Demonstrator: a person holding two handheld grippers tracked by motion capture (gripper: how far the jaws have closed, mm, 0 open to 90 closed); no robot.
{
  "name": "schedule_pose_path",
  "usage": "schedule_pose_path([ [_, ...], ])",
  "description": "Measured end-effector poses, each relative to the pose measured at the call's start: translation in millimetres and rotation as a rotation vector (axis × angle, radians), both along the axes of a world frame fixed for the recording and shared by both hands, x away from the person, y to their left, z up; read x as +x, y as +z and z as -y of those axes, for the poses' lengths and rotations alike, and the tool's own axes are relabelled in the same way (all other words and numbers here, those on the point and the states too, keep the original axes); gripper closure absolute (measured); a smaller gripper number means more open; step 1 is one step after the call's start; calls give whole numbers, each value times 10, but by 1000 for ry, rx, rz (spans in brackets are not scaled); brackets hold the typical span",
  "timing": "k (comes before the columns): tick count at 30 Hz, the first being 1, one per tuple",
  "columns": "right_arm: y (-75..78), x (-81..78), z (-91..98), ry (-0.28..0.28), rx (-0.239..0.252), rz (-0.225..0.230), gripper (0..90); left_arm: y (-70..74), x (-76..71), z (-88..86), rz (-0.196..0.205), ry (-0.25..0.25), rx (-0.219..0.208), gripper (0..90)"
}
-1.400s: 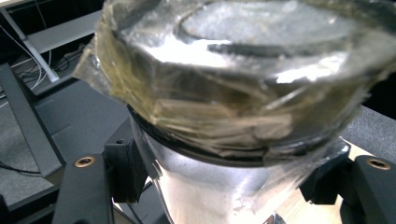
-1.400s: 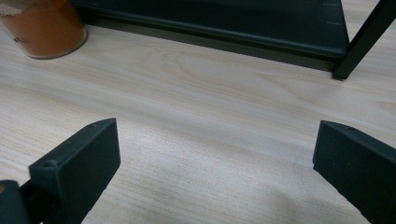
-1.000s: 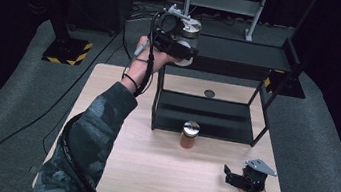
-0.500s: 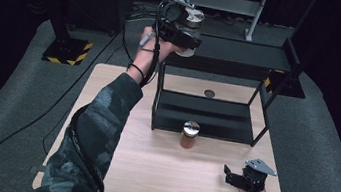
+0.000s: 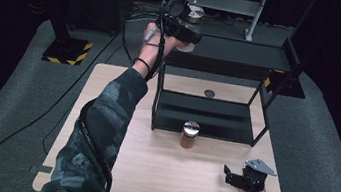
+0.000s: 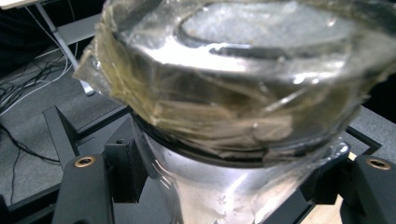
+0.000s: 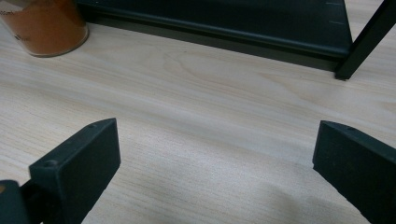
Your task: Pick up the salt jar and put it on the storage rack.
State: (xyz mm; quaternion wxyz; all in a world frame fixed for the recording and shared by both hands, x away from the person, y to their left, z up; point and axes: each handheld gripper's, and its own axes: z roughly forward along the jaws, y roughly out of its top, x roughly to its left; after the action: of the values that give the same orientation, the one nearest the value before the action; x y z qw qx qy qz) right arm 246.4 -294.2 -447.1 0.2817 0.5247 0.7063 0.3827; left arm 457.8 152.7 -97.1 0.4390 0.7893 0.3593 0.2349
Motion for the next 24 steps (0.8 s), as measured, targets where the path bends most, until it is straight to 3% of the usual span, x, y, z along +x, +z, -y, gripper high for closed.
schedule_pose_path([
  [8, 0, 1, 1, 0, 1, 0, 0, -72, 111, 53, -3, 44, -17, 308],
  [24, 1, 3, 3, 5, -2, 0, 0, -189, 225, 177, 4, 83, -1, 308],
])
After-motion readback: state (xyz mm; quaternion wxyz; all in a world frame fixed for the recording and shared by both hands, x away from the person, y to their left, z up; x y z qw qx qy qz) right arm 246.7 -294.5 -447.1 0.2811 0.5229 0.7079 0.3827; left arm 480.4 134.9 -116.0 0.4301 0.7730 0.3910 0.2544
